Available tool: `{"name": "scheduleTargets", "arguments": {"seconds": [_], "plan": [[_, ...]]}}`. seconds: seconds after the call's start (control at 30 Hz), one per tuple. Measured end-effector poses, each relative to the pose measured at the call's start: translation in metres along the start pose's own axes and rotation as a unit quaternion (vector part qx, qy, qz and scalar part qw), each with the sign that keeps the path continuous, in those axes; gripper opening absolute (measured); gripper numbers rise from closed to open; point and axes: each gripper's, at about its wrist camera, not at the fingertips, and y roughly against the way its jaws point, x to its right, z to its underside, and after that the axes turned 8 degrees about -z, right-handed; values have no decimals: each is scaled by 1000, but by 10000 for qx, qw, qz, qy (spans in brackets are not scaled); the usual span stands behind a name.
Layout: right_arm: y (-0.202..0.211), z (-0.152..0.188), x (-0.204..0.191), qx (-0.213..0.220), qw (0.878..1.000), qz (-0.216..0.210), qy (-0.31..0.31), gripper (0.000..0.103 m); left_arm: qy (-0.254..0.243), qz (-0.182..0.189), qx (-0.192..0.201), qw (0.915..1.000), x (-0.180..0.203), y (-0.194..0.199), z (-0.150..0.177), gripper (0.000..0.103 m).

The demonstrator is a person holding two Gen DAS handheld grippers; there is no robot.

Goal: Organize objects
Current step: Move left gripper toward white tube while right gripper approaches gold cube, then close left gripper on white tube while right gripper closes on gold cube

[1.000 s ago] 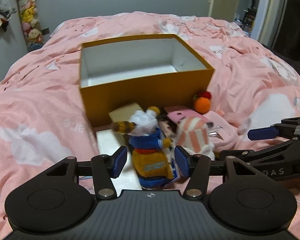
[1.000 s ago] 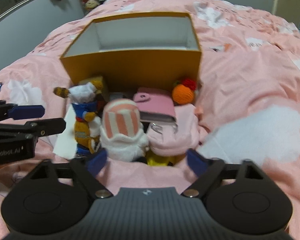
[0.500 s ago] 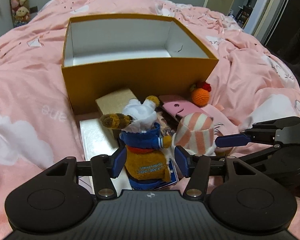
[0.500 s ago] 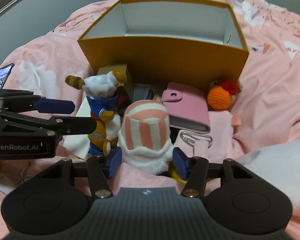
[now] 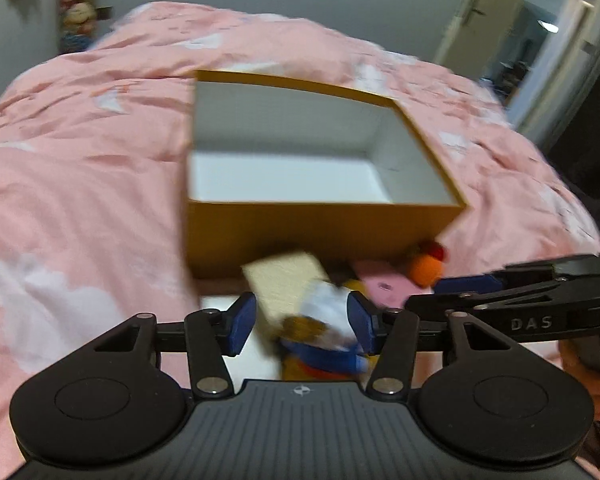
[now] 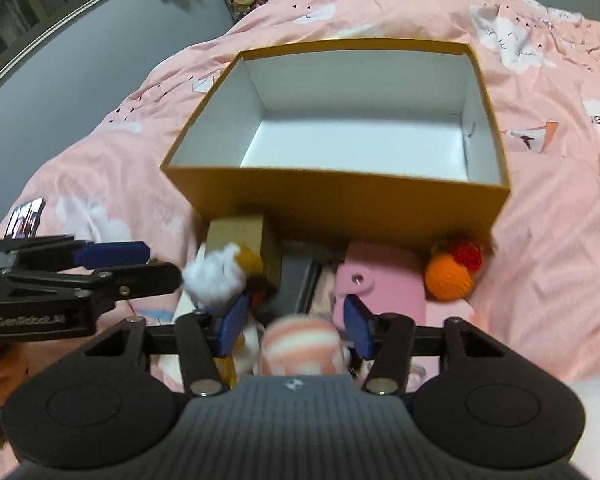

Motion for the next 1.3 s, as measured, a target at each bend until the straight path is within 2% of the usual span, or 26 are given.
{"name": "scheduleTargets", "arguments": {"seconds": [0.03,0.1,0.2,0.37,0.5,0.53,0.63,0.73,0.83,1.0,1.1,1.17,1.2,1.23,1.3], "plan": [[-6,-5,0,-29,10000,-1,-55,49,47,-157,-66,9998,-5,-4,-3,53],[-19,-15,1,-87,9998,-49,-166,49,91,-416,-264,9987,-13,-15,-7,51],[-41,-31,5,-238,9981,-293,-486,49,250,-498,-670,9962,-23,-39,-7,51],[-76,-44,12,-557,9915,-694,-946,54,407,-268,-1126,9924,-31,-71,-2,53],[-99,-47,17,-836,9880,-768,-1052,55,458,-329,-1430,9881,-38,-87,4,59],[-104,-48,19,-881,9865,-833,-1101,59,483,-321,-1481,9873,-39,-91,5,61],[-113,-49,24,-942,9829,-1035,-1197,66,650,-178,-1622,9844,-44,-103,6,67],[-123,-50,28,-977,9796,-1222,-1262,67,751,-54,-1738,9819,-48,-114,7,68],[-131,-50,29,-973,9777,-1332,-1297,73,742,-5,-1882,9793,-48,-128,10,71],[-129,-49,24,-905,9818,-1283,-1072,71,867,88,-1934,9772,-55,-136,11,74],[-115,-49,25,-722,9848,-1178,-1053,55,888,136,-1934,9770,-56,-140,12,77],[-101,-53,28,-561,9856,-1198,-1051,25,911,155,-1930,9768,-57,-141,12,77],[-95,-54,30,-534,9851,-1220,-1089,20,927,171,-1925,9768,-58,-141,12,77],[-91,-54,31,-529,9842,-1252,-1133,14,947,195,-1918,9767,-59,-141,12,72],[-91,-53,33,-541,9828,-1294,-1203,15,1037,369,-1914,9753,-62,-141,12,61]]}}
